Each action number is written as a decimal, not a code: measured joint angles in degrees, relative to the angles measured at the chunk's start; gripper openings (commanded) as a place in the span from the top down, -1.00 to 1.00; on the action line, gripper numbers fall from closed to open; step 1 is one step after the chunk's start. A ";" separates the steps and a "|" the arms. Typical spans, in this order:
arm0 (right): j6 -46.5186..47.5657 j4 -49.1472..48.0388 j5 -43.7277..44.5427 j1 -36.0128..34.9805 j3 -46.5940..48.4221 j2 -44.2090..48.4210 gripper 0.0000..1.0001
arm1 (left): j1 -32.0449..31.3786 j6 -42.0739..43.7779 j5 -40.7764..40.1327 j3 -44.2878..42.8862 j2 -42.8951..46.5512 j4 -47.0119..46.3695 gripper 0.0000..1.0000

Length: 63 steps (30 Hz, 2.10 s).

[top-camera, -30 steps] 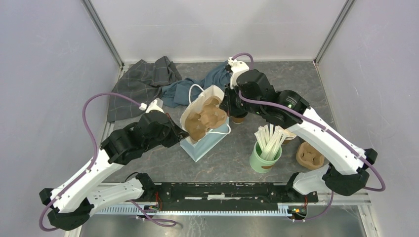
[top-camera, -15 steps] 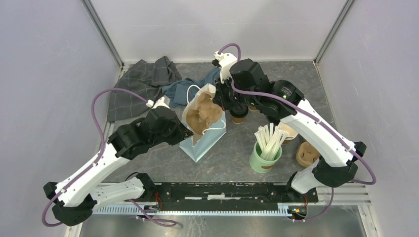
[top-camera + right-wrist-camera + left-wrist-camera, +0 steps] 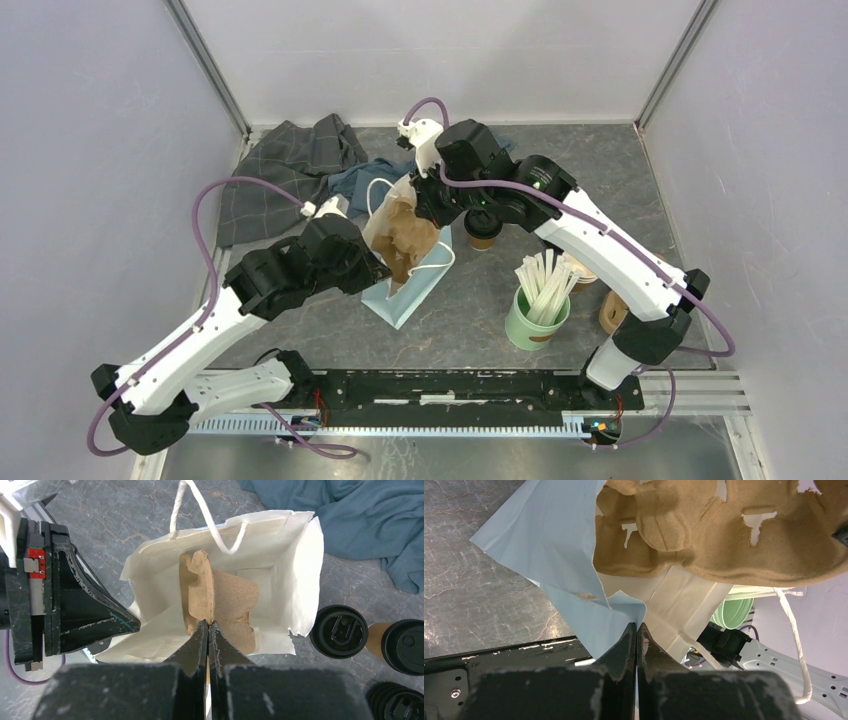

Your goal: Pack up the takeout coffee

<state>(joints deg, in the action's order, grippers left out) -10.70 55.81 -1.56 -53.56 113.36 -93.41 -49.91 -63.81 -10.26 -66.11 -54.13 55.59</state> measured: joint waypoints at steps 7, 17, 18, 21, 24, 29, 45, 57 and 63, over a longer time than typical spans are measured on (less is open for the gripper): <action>-0.96 0.87 0.04 0.00 -1.22 0.13 1.00 | 0.00 0.00 -4.13 -0.70 1.57 2.45 0.96; -11.78 0.72 3.50 0.00 -12.33 6.25 1.00 | 0.00 2.97 -10.03 -3.37 0.48 5.70 0.96; -12.50 0.57 4.33 0.02 -12.44 6.51 1.00 | 0.00 3.34 -10.27 -3.78 -0.28 5.73 0.96; -14.73 -0.98 6.03 0.39 -14.21 7.58 1.00 | 0.00 4.55 -10.25 -4.68 -2.25 5.53 0.96; -17.51 -2.93 6.99 1.11 -18.53 9.20 1.00 | 0.00 5.40 -9.68 -4.98 -3.67 4.76 0.96; -21.35 -7.69 8.39 2.71 -26.95 11.67 1.00 | 0.00 6.21 -7.67 -5.01 -4.39 3.30 0.96; -22.03 -16.35 6.23 3.76 -33.73 9.99 1.00 | 0.00 8.50 -7.34 -6.93 -6.67 3.58 0.96; -19.74 -10.67 10.49 3.78 -30.12 7.87 0.26 | 0.00 8.59 -7.72 -7.45 -7.39 4.22 0.96; -15.67 -5.22 13.40 3.67 -22.53 7.72 -0.05 | 0.00 8.61 -8.13 -7.45 -7.37 4.44 0.96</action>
<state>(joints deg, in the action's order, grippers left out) -26.37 50.59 11.84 -49.89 90.83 -85.69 -49.91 -55.20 -18.39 -73.56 -61.49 60.03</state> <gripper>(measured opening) 0.472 0.028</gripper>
